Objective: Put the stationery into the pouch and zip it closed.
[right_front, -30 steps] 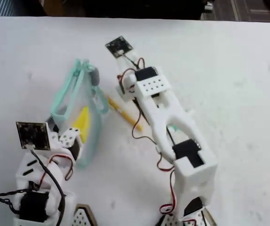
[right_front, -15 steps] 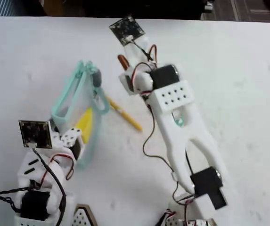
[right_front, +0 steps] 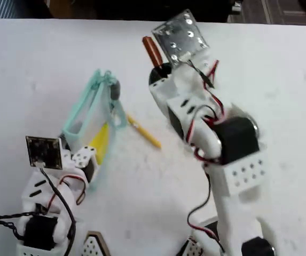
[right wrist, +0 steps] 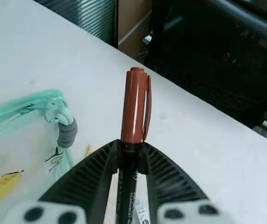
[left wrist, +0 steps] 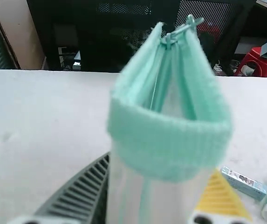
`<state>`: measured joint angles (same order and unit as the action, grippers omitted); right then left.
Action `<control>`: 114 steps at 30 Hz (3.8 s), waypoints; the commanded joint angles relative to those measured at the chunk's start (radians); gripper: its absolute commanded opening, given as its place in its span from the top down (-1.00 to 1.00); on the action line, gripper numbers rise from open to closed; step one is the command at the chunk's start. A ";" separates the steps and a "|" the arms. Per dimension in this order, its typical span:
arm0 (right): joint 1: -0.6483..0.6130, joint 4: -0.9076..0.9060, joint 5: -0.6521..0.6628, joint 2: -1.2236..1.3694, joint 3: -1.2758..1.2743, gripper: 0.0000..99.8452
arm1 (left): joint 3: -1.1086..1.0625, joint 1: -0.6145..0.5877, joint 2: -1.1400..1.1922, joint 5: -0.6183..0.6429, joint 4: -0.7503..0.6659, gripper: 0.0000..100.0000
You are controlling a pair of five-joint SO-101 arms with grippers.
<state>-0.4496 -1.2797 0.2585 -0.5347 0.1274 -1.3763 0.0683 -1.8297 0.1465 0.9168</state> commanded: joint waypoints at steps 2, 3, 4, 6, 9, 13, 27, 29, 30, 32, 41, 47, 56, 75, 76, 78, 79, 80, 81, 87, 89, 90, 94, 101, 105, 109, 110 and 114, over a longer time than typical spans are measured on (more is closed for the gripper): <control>0.005 0.001 0.002 -0.130 -0.046 0.97 | 0.006 0.018 -0.001 -0.006 -0.026 0.53; 0.005 0.001 0.002 -0.151 -0.071 0.97 | 0.006 0.018 -0.001 -0.006 -0.026 0.53; 0.005 0.002 0.002 -0.176 -0.092 0.97 | 0.006 0.018 -0.001 -0.006 -0.026 0.53; 0.005 0.002 0.002 -0.220 -0.126 0.97 | 0.006 0.018 -0.001 -0.006 -0.026 0.53; 0.005 0.010 0.000 -0.280 -0.149 0.97 | 0.006 0.018 -0.001 -0.006 -0.026 0.53; 0.001 0.091 -0.006 -0.326 -0.152 0.97 | 0.006 0.018 -0.001 -0.006 -0.026 0.53; -0.265 0.163 -0.006 -0.341 -0.279 0.97 | -0.005 0.019 -0.001 -0.005 -0.029 0.53; -0.265 0.171 -0.006 -0.352 -0.281 0.97 | -0.005 0.019 -0.001 -0.005 -0.029 0.53; -0.265 0.171 -0.006 -0.360 -0.282 0.97 | -0.005 0.019 -0.001 -0.005 -0.029 0.53; -0.265 0.168 -0.006 -0.380 -0.282 0.97 | -0.005 0.019 -0.001 -0.005 -0.029 0.53; -0.266 0.211 0.003 -0.510 -0.470 0.97 | -0.005 0.019 -0.001 -0.005 -0.029 0.53; -0.288 0.363 -0.006 -0.549 -0.523 0.97 | -0.005 0.019 -0.001 -0.005 -0.029 0.53; -0.440 0.648 -0.006 -0.541 -0.532 0.97 | -0.005 0.119 -0.001 -0.008 0.003 0.53; -0.438 1.260 -0.173 -0.532 -0.847 0.97 | -0.003 0.128 -0.001 -0.008 0.002 0.53; -0.438 1.290 -0.173 -0.521 -0.856 0.97 | -0.003 0.128 -0.001 -0.008 0.000 0.53; -0.438 1.328 -0.175 -0.481 -0.859 0.97 | -0.003 0.128 -0.001 -0.008 0.000 0.53; -0.438 1.342 -0.175 -0.455 -0.859 0.97 | -0.003 0.128 -0.001 -0.008 0.000 0.53; -0.438 1.359 -0.175 -0.427 -0.858 0.97 | -0.003 0.128 -0.001 -0.008 -0.002 0.53; -0.438 1.383 -0.175 -0.397 -0.858 0.97 | -0.003 0.127 -0.001 -0.008 -0.002 0.53; -0.440 1.498 -0.175 -0.272 -0.859 0.97 | -0.003 0.122 -0.001 -0.008 -0.002 0.53; -0.440 1.494 -0.175 -0.262 -0.873 0.97 | -0.003 0.122 -0.001 -0.008 -0.002 0.53; -0.440 1.494 -0.175 -0.262 -0.890 0.97 | -0.003 0.120 -0.001 -0.008 -0.002 0.53; -0.440 1.494 -0.175 -0.286 -0.957 0.97 | -0.003 0.120 -0.001 -0.008 -0.003 0.53; -0.440 1.492 -0.170 -0.361 -1.046 0.96 | -0.003 0.120 -0.001 -0.008 -0.002 0.53; -0.440 1.445 -0.172 -0.381 -1.048 0.93 | -0.005 0.120 -0.001 -0.008 -0.002 0.53; -0.441 1.359 -0.175 -0.412 -1.048 0.65 | -0.005 0.120 -0.001 -0.008 -0.002 0.53; -0.441 1.337 -0.175 -0.421 -1.048 0.59 | -0.005 0.120 -0.001 -0.008 -0.002 0.53; -0.441 1.283 -0.175 -0.447 -1.048 0.57 | -0.005 0.120 -0.001 -0.008 -0.003 0.53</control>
<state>-0.8869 0.0261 0.0898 -0.9475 -0.9344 -1.3871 0.1757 -1.8297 0.1465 0.9168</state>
